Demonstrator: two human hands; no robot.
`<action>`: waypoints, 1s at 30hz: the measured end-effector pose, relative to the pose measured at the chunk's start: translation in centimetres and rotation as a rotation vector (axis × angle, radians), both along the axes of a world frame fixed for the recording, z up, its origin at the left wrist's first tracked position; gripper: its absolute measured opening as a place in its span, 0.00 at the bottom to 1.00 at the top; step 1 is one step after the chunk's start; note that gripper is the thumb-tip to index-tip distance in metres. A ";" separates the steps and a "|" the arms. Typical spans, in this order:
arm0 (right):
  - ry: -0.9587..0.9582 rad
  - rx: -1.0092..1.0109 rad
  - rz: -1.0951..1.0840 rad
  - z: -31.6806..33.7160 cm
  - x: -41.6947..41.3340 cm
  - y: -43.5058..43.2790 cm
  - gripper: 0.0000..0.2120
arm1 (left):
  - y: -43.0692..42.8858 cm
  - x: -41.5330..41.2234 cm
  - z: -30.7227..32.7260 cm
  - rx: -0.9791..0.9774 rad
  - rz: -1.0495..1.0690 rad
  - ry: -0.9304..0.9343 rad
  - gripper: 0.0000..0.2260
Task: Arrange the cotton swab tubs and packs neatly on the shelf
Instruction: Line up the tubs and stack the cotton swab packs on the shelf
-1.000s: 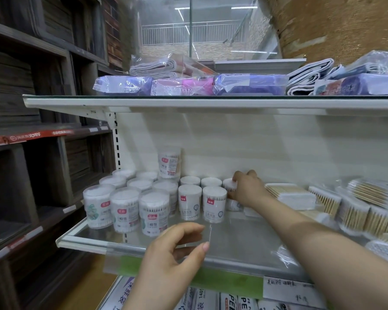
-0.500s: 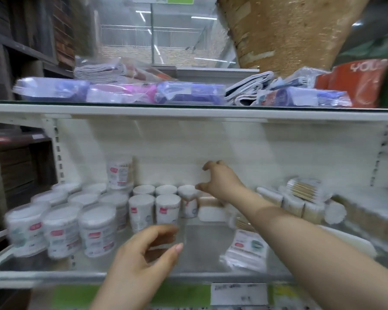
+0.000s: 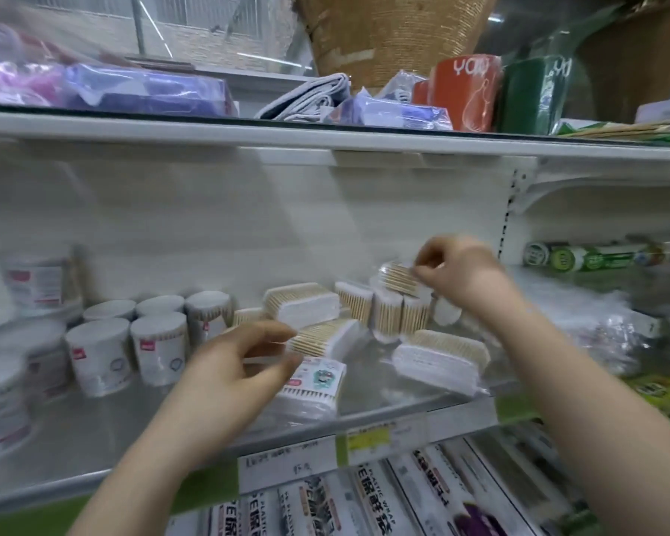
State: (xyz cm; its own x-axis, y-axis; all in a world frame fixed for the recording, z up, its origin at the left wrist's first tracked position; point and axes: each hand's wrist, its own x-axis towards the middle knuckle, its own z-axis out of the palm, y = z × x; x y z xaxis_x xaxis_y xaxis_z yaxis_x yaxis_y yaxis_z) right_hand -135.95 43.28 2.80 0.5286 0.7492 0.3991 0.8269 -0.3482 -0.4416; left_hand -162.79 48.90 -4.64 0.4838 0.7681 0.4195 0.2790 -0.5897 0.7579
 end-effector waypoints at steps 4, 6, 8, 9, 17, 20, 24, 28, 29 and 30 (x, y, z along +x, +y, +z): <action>-0.079 -0.203 -0.203 -0.2 5.7 -0.5 0.12 | -0.4 1.6 0.0 -0.011 -0.011 0.003 0.09; -0.081 -0.275 -0.201 -1.6 6.6 0.4 0.13 | -0.3 2.2 0.1 -0.030 -0.017 -0.015 0.08; -0.092 -0.286 -0.184 -2.9 7.2 1.6 0.10 | -0.1 2.5 0.0 -0.032 -0.022 -0.021 0.07; -0.096 -0.265 -0.169 -3.3 7.4 2.3 0.10 | -0.1 2.6 0.0 -0.024 -0.019 -0.021 0.07; -0.160 -0.428 -0.144 -6.2 7.7 5.9 0.14 | 0.3 1.7 -1.0 -0.005 0.035 -0.087 0.07; -0.157 -0.358 -0.171 -6.9 7.8 6.2 0.15 | 0.2 1.0 -1.0 0.028 0.053 -0.100 0.07; -0.204 -0.408 -0.168 -6.1 7.7 6.0 0.17 | -0.1 0.4 -0.6 0.040 0.052 -0.107 0.08; -0.282 -0.447 -0.172 -3.4 6.3 3.4 0.16 | -0.2 0.5 -0.6 0.035 0.048 -0.121 0.08; -0.271 -0.387 -0.184 -2.4 5.9 2.5 0.15 | -0.1 0.6 -0.6 0.030 0.039 -0.126 0.07; -0.249 -0.337 -0.200 -1.3 5.4 1.5 0.14 | -0.1 0.9 -0.6 0.023 0.032 -0.129 0.06</action>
State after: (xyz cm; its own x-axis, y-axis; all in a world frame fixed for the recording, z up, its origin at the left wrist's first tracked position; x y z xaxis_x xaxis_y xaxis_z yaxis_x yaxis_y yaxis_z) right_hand -130.50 44.83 1.48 0.5946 0.7521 0.2842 0.7956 -0.6014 -0.0730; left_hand -161.92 48.77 -5.28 0.4004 0.7714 0.4946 0.1988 -0.6000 0.7749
